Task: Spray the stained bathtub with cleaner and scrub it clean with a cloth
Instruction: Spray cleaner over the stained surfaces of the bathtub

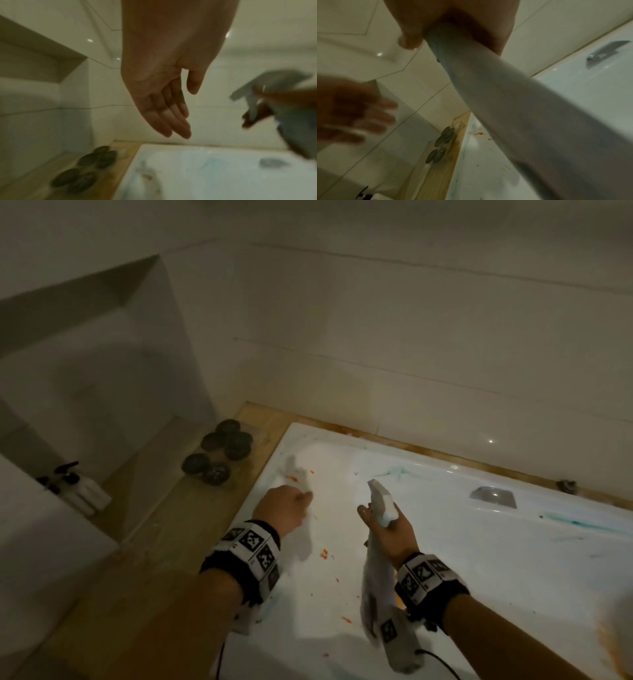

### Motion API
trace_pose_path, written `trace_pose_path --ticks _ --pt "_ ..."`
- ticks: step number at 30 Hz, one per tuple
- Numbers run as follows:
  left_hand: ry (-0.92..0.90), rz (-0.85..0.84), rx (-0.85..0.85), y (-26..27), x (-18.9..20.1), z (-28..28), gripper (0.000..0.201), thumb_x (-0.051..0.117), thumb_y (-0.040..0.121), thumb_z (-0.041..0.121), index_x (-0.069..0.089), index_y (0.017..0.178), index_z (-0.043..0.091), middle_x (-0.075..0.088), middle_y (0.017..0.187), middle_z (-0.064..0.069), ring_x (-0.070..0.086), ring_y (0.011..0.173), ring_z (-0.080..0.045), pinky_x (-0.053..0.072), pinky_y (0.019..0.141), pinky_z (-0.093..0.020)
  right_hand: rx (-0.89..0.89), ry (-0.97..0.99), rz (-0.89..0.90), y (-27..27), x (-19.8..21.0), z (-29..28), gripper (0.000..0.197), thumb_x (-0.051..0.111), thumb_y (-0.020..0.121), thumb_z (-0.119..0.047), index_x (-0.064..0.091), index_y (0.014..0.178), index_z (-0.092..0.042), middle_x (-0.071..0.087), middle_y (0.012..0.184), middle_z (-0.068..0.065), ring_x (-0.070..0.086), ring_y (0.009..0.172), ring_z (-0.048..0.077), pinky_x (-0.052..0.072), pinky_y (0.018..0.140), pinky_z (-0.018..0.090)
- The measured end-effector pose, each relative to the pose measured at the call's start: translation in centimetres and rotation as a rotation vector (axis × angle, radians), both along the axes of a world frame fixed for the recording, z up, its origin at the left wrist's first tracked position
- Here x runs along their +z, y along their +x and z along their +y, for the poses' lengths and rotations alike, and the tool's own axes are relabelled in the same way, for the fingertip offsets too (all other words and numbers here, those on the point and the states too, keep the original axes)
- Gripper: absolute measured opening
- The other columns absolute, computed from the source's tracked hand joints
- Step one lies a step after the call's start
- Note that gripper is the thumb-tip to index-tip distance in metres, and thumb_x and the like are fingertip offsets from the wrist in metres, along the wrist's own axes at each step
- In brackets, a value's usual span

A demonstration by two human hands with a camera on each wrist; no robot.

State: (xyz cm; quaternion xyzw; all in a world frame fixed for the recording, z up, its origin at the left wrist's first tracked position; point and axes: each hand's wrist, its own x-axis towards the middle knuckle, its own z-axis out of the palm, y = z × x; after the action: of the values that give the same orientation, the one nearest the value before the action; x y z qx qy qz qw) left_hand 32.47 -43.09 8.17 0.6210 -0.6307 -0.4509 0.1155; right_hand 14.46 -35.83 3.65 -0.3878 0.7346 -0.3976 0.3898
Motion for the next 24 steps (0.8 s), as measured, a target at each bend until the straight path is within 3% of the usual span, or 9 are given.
trace_pose_path --ticks 2,5,8,10,11,14,18,21,24 --pt "-0.003 -0.209 -0.056 2.8 -2.5 -1.6 0.037 0.041 0.098 0.025 0.062 0.108 -0.004 0.064 0.113 -0.02 0.06 0.105 -0.032 0.047 0.092 -0.034 0.085 0.024 0.02 0.2 0.0 -2.5 0.054 0.066 0.081 -0.044 0.048 0.127 -0.023 0.059 0.115 -0.001 0.064 0.092 0.028 0.054 0.082 0.045" --pt "0.0 -0.441 -0.058 6.2 -6.3 -4.9 0.034 0.038 0.099 0.019 0.056 0.121 0.0 0.056 0.127 -0.016 0.053 0.118 -0.028 0.041 0.097 -0.031 0.237 -0.067 0.089 0.1 -0.5 -7.3 0.058 0.07 0.08 -0.035 0.045 0.131 -0.024 0.056 0.126 -0.001 0.061 0.1 0.024 0.053 0.085 0.038" --pt "0.009 -0.595 -0.064 8.1 -9.8 -7.8 0.032 0.046 0.095 0.023 0.058 0.121 0.008 0.059 0.124 -0.011 0.057 0.114 -0.025 0.046 0.086 -0.028 0.265 -0.119 0.124 -0.4 -1.4 -12.1 0.06 0.07 0.081 -0.027 0.043 0.134 -0.017 0.05 0.136 0.002 0.049 0.122 0.022 0.04 0.099 0.031" --pt "-0.066 -0.624 -0.079 8.4 -11.9 -8.8 0.03 0.067 0.084 0.026 0.067 0.108 0.008 0.067 0.11 -0.009 0.064 0.102 -0.016 0.047 0.07 -0.02 0.205 -0.068 0.109 0.0 -2.3 -14.8 0.058 0.069 0.082 -0.025 0.044 0.132 -0.012 0.053 0.131 0.005 0.051 0.119 0.023 0.039 0.09 0.026" --pt "-0.14 -0.678 -0.129 8.4 -13.2 -9.4 0.032 0.071 0.08 0.03 0.068 0.104 0.009 0.068 0.108 -0.008 0.064 0.099 -0.013 0.047 0.073 -0.019 0.193 -0.041 0.102 0.2 -2.9 -16.3 0.057 0.069 0.082 -0.025 0.045 0.131 -0.01 0.055 0.13 0.007 0.052 0.118 0.024 0.038 0.086 0.025" --pt "-0.019 -0.713 -0.196 7.4 -17.6 -10.9 0.038 0.044 0.097 0.029 0.049 0.131 0.012 0.051 0.134 -0.008 0.05 0.12 -0.019 0.036 0.101 -0.027 0.228 0.066 0.16 0.4 -5.0 -20.9 0.054 0.069 0.083 -0.03 0.049 0.127 -0.008 0.057 0.127 0.008 0.053 0.116 0.026 0.038 0.083 0.025" --pt "0.055 -0.722 -0.206 6.3 -20.9 -13.5 0.046 0.039 0.098 0.027 0.036 0.141 0.013 0.041 0.144 -0.006 0.043 0.129 -0.021 0.033 0.107 -0.031 0.143 0.198 0.202 -0.7 -7.4 -25.9 0.055 0.065 0.083 -0.042 0.052 0.124 -0.007 0.055 0.127 0.011 0.052 0.115 0.029 0.039 0.086 0.032" --pt "0.138 -0.888 -0.303 6.8 -23.7 -14.3 0.059 0.03 0.1 0.035 0.01 0.151 0.012 0.013 0.157 -0.005 0.018 0.144 -0.02 0.012 0.119 -0.034 0.133 0.204 0.193 -1.4 -9.4 -28.6 0.058 0.067 0.081 -0.044 0.05 0.124 -0.009 0.055 0.126 0.01 0.051 0.115 0.03 0.041 0.091 0.036" --pt "0.252 -1.009 -0.331 7.2 -25.6 -14.1 0.074 0.032 0.098 0.044 -0.007 0.15 0.01 -0.007 0.158 -0.009 0.001 0.146 -0.025 0.005 0.12 -0.041 0.234 0.187 0.227 -1.4 -11.2 -31.1 0.058 0.07 0.079 -0.041 0.048 0.119 -0.006 0.054 0.115 0.01 0.051 0.111 0.03 0.042 0.093 0.039"
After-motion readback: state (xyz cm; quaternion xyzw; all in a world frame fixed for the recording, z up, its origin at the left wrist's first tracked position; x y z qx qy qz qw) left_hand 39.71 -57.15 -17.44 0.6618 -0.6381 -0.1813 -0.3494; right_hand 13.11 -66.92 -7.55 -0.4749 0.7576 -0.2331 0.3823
